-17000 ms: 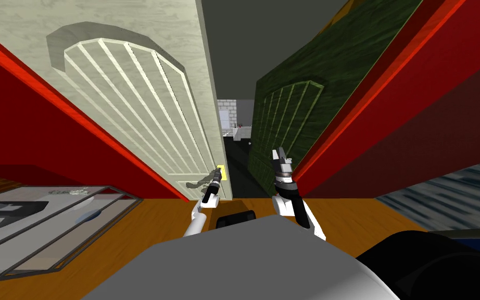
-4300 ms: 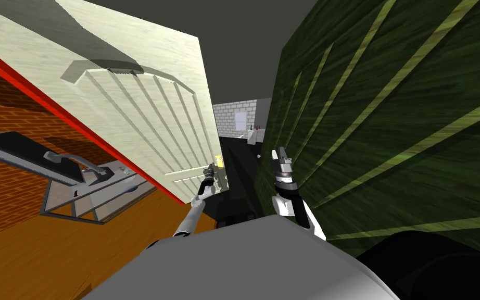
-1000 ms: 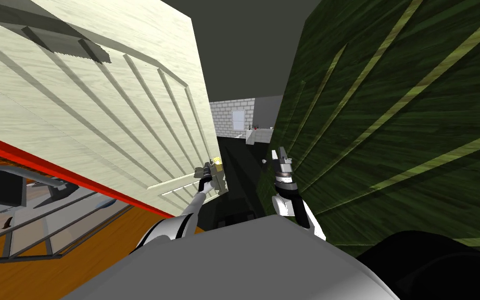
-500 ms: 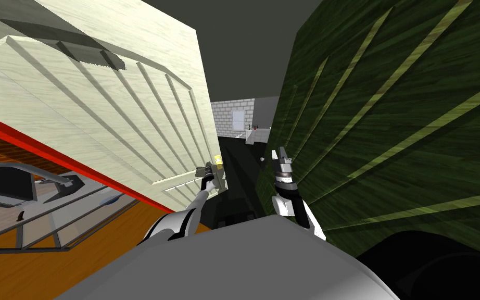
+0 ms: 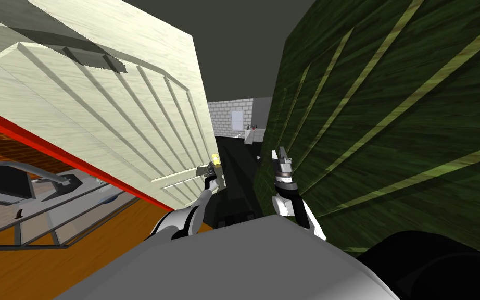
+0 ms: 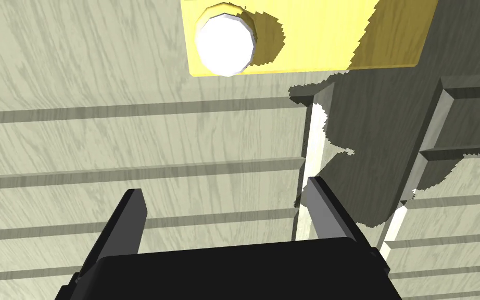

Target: Push the door open

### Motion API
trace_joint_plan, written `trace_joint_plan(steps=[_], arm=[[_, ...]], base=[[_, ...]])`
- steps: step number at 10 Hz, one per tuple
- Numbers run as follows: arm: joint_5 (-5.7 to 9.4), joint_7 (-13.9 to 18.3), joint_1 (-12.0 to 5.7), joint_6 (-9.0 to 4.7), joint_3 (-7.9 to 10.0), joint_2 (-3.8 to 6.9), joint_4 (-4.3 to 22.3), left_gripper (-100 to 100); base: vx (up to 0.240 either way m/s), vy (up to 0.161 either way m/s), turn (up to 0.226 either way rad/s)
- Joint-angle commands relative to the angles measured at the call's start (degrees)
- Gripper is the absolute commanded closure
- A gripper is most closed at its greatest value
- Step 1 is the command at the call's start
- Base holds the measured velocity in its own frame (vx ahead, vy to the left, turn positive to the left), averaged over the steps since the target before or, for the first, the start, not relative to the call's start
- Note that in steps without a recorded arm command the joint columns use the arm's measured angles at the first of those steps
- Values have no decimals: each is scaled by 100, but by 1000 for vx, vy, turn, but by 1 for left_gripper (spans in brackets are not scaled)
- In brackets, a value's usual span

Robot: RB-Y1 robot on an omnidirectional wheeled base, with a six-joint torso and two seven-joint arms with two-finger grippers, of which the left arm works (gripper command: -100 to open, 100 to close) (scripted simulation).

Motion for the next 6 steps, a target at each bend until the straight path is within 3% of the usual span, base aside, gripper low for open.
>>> trace_joint_plan(steps=[1, 4, 5, 6], arm=[[9, 52, -198, -140, 5, -40, 286, -100], [13, 27, -193, -114, 14, -47, 294, -100], [11, 31, -192, -136, 14, 75, 308, -100], [10, 30, -189, -141, 15, 115, 308, -100]], base=[[-52, -158, -13], [9, -31, 2], [45, 97, 34], [106, 152, 16]])
